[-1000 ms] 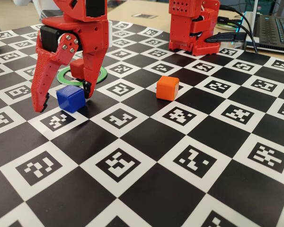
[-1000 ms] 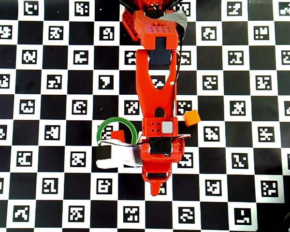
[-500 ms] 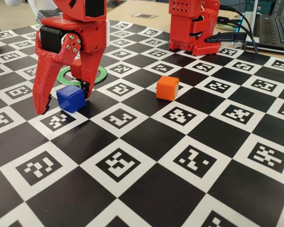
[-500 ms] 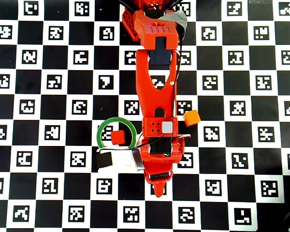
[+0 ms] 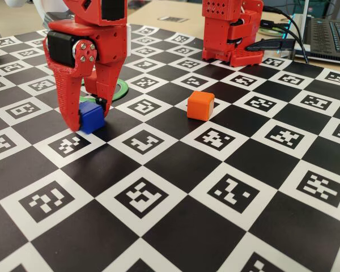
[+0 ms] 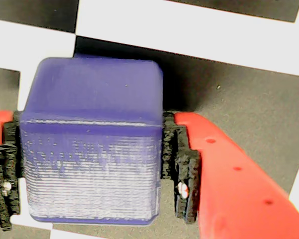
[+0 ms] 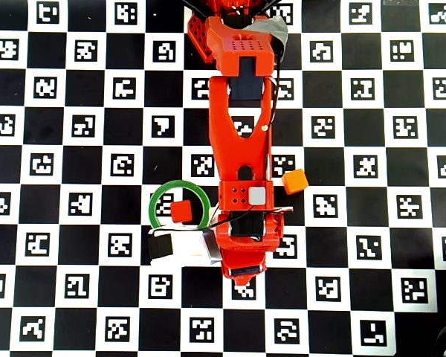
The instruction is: Grab the red cube then put it in the green circle then put the blue cube on top and finally the orange cube on top
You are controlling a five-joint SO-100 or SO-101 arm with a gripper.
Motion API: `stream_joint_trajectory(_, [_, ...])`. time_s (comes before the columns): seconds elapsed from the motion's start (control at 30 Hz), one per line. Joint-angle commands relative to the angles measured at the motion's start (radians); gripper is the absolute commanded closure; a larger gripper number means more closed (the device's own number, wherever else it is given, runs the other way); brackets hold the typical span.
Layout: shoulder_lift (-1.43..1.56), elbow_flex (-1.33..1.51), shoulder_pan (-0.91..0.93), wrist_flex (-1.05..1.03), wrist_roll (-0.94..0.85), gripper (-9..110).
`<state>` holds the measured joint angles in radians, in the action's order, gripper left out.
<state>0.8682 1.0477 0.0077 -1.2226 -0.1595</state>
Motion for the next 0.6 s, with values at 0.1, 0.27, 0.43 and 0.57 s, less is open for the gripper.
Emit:
stream_joint_trajectory(0.1, [0.12, -0.13, -0.012, -0.094, 0.009, 95])
stream_joint_trajectory(0.27, [0.204, -0.347, -0.009, -0.345, 0.009, 96])
stream_joint_trajectory(0.43, [0.368, -0.374, 0.037, -0.488, -0.026, 96])
stream_joint_trajectory(0.57, [0.494, -0.304, 0.117, -0.528, -0.092, 97])
